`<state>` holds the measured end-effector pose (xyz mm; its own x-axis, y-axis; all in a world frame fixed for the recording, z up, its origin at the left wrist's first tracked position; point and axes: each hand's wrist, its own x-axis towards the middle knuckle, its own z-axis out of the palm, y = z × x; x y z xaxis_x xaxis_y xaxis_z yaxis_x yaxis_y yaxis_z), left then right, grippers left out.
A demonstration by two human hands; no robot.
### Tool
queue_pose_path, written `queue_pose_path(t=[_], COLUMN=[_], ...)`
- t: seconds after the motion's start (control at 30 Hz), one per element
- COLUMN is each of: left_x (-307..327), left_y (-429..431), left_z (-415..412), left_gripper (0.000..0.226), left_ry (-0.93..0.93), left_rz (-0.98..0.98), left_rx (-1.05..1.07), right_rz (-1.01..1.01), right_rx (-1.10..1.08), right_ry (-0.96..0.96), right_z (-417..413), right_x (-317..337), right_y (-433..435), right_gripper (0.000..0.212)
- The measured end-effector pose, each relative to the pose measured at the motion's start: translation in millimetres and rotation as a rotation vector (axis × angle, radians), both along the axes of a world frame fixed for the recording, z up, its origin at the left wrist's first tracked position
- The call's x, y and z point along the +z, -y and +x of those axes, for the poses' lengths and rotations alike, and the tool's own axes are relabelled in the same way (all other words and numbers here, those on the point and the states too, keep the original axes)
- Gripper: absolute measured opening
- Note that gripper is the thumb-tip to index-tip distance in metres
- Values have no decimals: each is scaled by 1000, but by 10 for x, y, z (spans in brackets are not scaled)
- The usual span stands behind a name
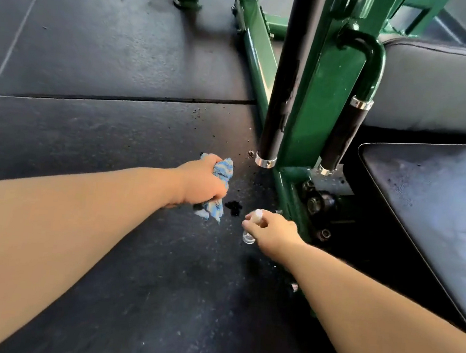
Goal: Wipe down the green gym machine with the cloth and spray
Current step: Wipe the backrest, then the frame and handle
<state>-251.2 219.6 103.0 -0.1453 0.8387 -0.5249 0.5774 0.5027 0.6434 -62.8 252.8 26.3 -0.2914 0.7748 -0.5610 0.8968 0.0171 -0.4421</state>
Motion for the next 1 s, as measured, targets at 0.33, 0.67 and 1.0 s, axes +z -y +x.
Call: queue_pose_path(t=[0.33, 0.67, 1.0], left_x=[-107, 645, 949], left_y=[-14, -492, -618], left_z=[-105, -119, -158], left_gripper=[71, 27, 29], left_ry=[-34, 623, 680], left_rz=[36, 636, 813], left_rx=[-4, 514, 756], right_rz=[-102, -428, -159], right_rx=[165, 48, -151], right_ry=[48, -206, -816], right_z=[-12, 75, -73], right_x=[47, 1689, 2212], right_y=[125, -813, -1029], right_gripper=[56, 19, 11])
